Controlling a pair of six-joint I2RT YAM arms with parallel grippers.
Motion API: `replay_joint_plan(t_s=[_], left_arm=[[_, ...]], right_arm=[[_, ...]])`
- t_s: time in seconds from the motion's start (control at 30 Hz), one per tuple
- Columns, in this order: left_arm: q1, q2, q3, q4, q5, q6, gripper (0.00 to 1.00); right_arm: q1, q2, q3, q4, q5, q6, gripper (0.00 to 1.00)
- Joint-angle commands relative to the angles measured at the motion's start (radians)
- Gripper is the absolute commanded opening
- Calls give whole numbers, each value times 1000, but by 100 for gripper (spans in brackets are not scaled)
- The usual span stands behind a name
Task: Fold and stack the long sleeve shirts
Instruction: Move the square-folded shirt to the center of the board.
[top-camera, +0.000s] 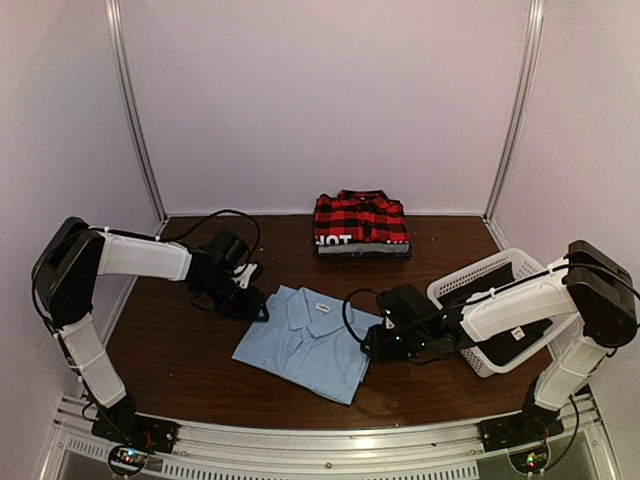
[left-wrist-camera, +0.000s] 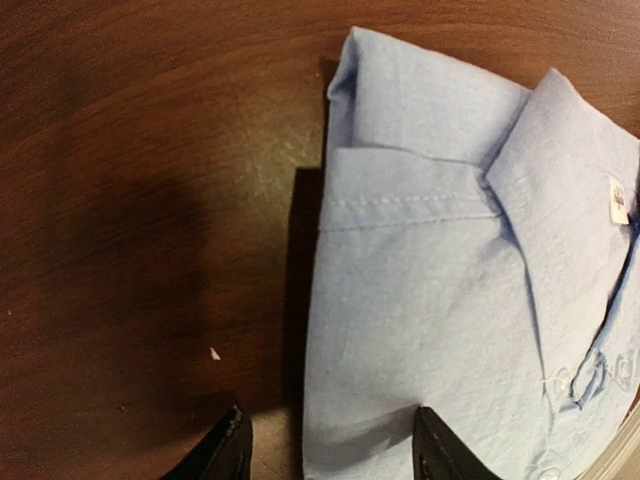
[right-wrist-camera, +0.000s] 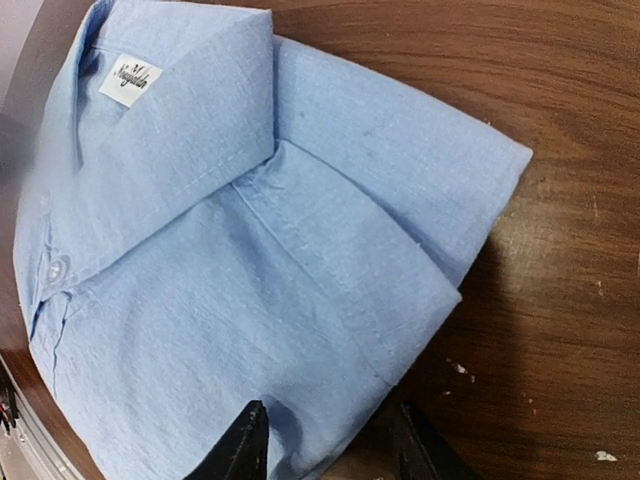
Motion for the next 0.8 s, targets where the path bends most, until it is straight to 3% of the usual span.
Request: replay_joint_plan(t_s=[0.0,0.27,0.6,0.77], left_arm=[[3,11,-42,46,19,-11,55],[-24,24,-79,95,77,-59,46],[-89,6,-99,106,104,-143,0],[-169,-37,-137,85,50,-228,0]], right_arm=[[-9,31,-20,27,-3,0,42],[-20,65,0,50,-3,-20,36],[-36,65,30,0,29,-68,24],[-39,68,25,-26,24,-93,11]])
